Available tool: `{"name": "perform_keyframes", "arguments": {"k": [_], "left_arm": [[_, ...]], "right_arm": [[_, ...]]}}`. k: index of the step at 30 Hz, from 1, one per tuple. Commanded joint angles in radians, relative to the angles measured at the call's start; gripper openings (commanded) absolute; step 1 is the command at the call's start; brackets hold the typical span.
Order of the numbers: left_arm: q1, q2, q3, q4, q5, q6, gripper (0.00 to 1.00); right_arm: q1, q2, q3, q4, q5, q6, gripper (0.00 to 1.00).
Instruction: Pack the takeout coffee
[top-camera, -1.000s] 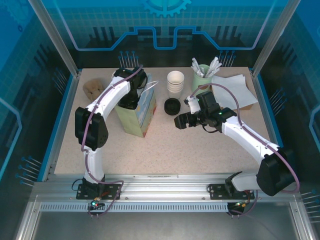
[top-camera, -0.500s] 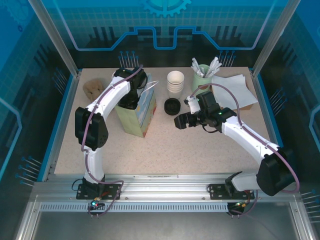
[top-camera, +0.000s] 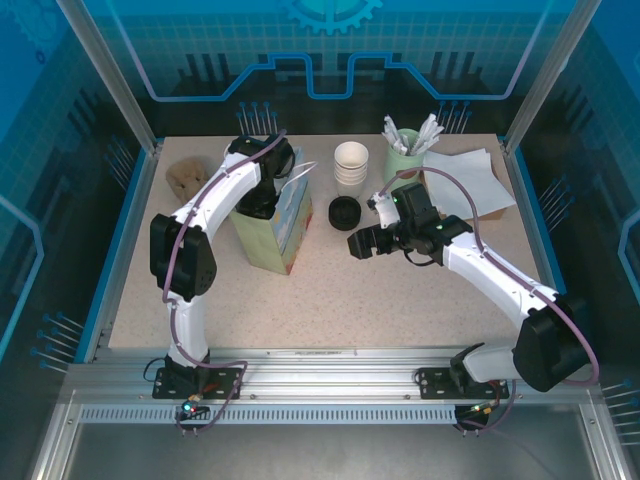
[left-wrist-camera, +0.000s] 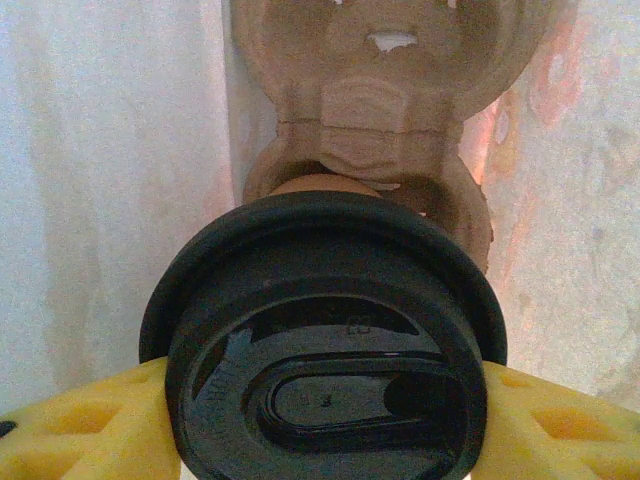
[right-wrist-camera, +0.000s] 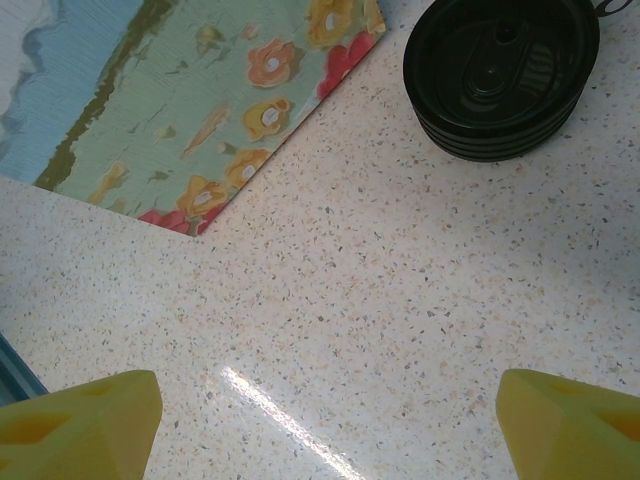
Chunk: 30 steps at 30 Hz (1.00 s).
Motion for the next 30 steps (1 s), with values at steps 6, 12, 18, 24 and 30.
{"name": "perform_keyframes", "arguments": {"k": [6,12,18,24,30], "left_arm": [[0.012,-0.009,-0.001,-0.016,0.064,0.019,0.41],[0.013,-0.013,0.001,-0.014,0.079,0.021,0.41],[0.013,-0.011,-0.002,-0.008,0.082,0.022,0.41],[0.013,-0.001,-0.005,-0.006,0.08,0.02,0.41],[0.013,0.004,-0.012,0.002,0.078,0.018,0.41]], "right_arm": [[0.017,0.013,0.007,-0.002,0.001,-0.013,0.88],[0.018,0.014,0.008,-0.001,0.0,-0.013,0.88],[0.02,0.015,0.01,-0.003,0.0,-0.014,0.88],[0.02,0.016,0.013,-0.005,0.001,-0.016,0.88],[0.021,0.015,0.013,-0.006,0.001,-0.016,0.88]]}}
